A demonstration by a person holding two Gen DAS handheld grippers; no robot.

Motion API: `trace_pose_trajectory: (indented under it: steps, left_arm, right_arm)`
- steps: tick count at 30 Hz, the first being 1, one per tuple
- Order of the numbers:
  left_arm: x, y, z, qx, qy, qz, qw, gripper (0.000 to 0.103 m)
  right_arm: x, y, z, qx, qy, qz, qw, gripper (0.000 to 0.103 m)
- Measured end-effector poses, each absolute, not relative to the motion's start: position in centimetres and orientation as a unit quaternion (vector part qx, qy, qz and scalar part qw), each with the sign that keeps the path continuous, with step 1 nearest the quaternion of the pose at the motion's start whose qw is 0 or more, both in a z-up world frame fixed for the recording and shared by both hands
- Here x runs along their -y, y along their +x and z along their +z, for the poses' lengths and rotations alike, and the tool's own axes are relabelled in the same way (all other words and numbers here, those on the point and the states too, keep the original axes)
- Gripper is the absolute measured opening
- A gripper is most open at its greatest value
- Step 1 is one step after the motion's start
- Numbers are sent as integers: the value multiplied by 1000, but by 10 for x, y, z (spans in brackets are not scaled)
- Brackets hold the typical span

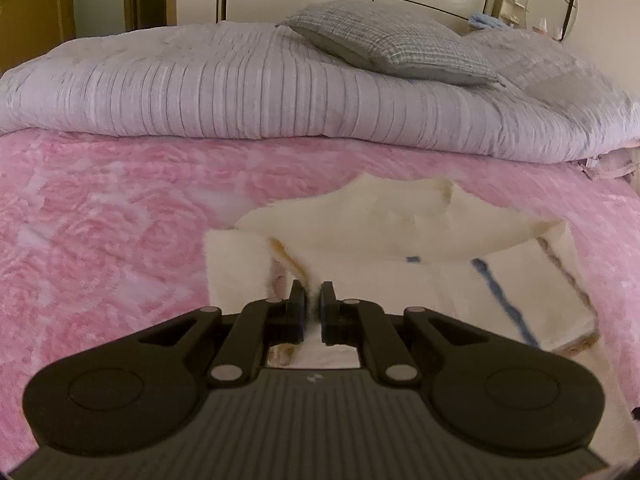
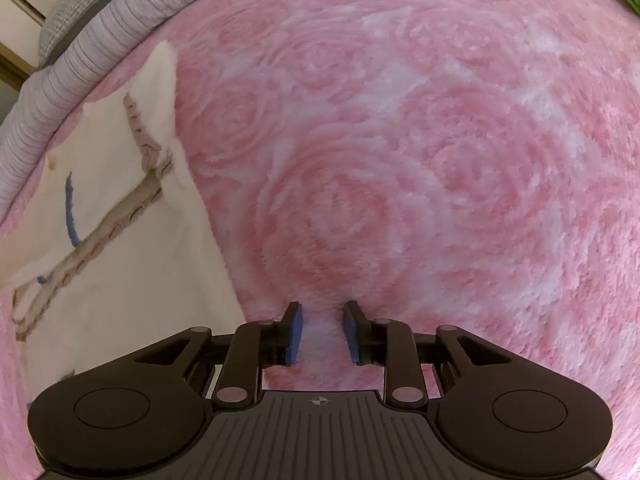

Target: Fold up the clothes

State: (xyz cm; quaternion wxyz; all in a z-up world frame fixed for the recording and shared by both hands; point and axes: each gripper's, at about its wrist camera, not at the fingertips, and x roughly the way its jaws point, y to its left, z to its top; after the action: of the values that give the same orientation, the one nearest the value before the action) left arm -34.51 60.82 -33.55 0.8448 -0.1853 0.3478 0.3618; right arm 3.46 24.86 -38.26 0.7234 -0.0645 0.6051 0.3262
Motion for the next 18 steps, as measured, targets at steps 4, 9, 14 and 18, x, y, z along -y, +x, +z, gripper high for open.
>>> trace_pose_trajectory:
  steps: [4, 9, 14, 18]
  left_arm:
    - [-620, -359, -367, -427, -180, 396, 793, 11]
    - [-617, -376, -361, -408, -196, 411, 791, 9]
    - [-601, -354, -352, -391, -148, 340, 842, 14]
    - [-599, -370, -377, -408, -186, 344, 825, 17]
  right_arm:
    - [-257, 28, -384, -598, -86, 328, 726, 38]
    - [-264, 15, -374, -570, -122, 329, 743, 38]
    - [-259, -7, -356, -518, -86, 359, 772, 38]
    - [-260, -28, -370, -520, -101, 375, 761, 38]
